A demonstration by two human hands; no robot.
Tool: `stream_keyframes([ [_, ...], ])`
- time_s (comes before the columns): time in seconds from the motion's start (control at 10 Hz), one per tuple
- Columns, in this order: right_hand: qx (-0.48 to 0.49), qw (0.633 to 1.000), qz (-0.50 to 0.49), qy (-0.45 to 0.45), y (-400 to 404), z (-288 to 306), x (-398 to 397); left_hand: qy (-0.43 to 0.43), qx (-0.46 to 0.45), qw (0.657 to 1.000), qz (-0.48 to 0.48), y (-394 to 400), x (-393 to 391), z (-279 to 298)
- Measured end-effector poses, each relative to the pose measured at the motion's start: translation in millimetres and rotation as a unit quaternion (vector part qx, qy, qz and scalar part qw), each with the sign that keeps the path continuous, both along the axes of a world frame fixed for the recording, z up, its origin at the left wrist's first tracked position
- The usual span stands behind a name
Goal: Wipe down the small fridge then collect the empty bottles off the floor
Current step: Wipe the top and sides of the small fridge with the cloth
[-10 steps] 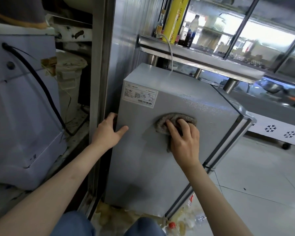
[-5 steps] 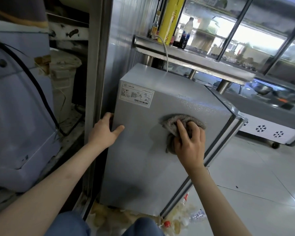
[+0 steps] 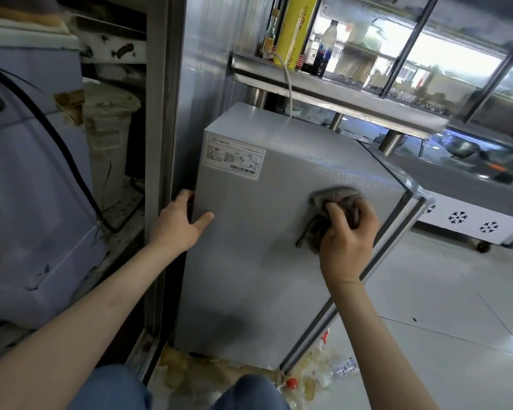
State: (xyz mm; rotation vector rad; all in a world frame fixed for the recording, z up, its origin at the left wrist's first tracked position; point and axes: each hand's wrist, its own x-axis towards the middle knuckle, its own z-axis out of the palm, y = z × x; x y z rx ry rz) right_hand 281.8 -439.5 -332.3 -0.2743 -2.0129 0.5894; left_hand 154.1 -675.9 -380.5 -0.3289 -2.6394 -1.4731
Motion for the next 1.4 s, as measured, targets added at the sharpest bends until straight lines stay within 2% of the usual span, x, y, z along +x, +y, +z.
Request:
stream_keyframes([
  [0.1, 0.098, 0.992, -0.066, 0.039, 6.3, -12.4, -5.6, -0.001, -0.003, 1.000, 0.001, 0.5, 1.2, 1.0],
  [0.2, 0.162, 0.983, -0.042, 0.071, 1.3, -23.2, -2.5, 0.001, 0.006, 1.000, -0.004, 0.2, 2.0, 1.5],
  [0.5, 0.096, 0.987, -0.065, 0.108, 7.2, -22.5, -10.5, 0.011, 0.006, 1.000, -0.006, 0.3, 4.4, 3.9],
  [0.8, 0.067, 0.991, -0.080, 0.083, 15.4, -62.9, 7.8, 0.013, 0.006, 1.000, 0.004, -0.3, 5.5, 3.9],
  [1.0, 0.069, 0.985, -0.066, 0.141, 17.1, -19.5, -1.0, 0.022, 0.000, 1.000, 0.002, 0.9, 4.4, 3.4],
  [1.1, 0.124, 0.976, -0.092, 0.151, 18.8, -16.8, -5.5, 0.024, -0.001, 1.000, 0.006, 1.7, 3.9, 2.8],
  [1.3, 0.260, 0.956, -0.082, 0.106, 18.6, -58.5, -6.3, 0.035, -0.016, 0.999, 0.019, 0.7, 2.5, 0.4],
  [1.4, 0.274, 0.955, -0.072, 0.087, 20.9, -60.8, -2.8, 0.034, -0.013, 0.999, 0.016, 1.0, 1.8, -0.3],
])
